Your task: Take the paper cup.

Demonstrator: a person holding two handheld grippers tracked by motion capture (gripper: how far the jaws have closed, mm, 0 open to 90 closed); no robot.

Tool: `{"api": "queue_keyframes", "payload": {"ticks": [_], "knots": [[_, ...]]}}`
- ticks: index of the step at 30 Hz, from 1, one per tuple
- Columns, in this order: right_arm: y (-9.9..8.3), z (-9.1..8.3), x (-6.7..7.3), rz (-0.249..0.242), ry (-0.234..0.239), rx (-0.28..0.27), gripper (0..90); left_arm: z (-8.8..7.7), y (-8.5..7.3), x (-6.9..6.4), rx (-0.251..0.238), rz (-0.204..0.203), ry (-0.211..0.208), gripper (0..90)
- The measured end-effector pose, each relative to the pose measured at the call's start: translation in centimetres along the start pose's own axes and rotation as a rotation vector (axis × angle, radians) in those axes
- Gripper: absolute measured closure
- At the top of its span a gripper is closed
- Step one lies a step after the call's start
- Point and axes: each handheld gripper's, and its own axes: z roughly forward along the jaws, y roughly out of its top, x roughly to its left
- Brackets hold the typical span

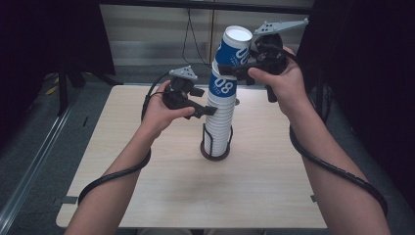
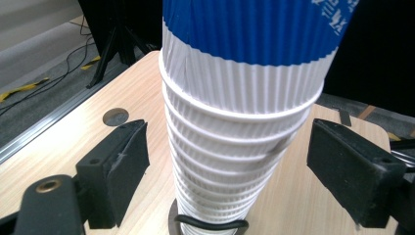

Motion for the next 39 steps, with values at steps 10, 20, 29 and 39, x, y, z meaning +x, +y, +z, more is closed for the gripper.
{"api": "queue_keyframes", "payload": {"ticks": [10, 20, 29, 39], "knots": [[0.7, -0.4, 0.0, -0.004, 0.001, -0.011, 21.1, -0.4, -0.9, 0.0, 0.018, -0.007, 0.001, 15.6], [0.7, -1.6, -0.3, -0.009, -0.01, -0.019, 20.9, -0.7, -2.4, 0.3, 0.043, -0.025, 0.005, 15.6], [-0.8, -3.8, -1.3, 0.021, -0.021, -0.051, 20.8, -1.4, -3.7, 0.4, 0.078, -0.015, 0.015, 15.6], [-3.5, -6.7, -2.9, 0.047, -0.064, -0.05, 20.8, -1.8, -4.9, 0.4, 0.084, -0.033, 0.021, 15.6]]}}
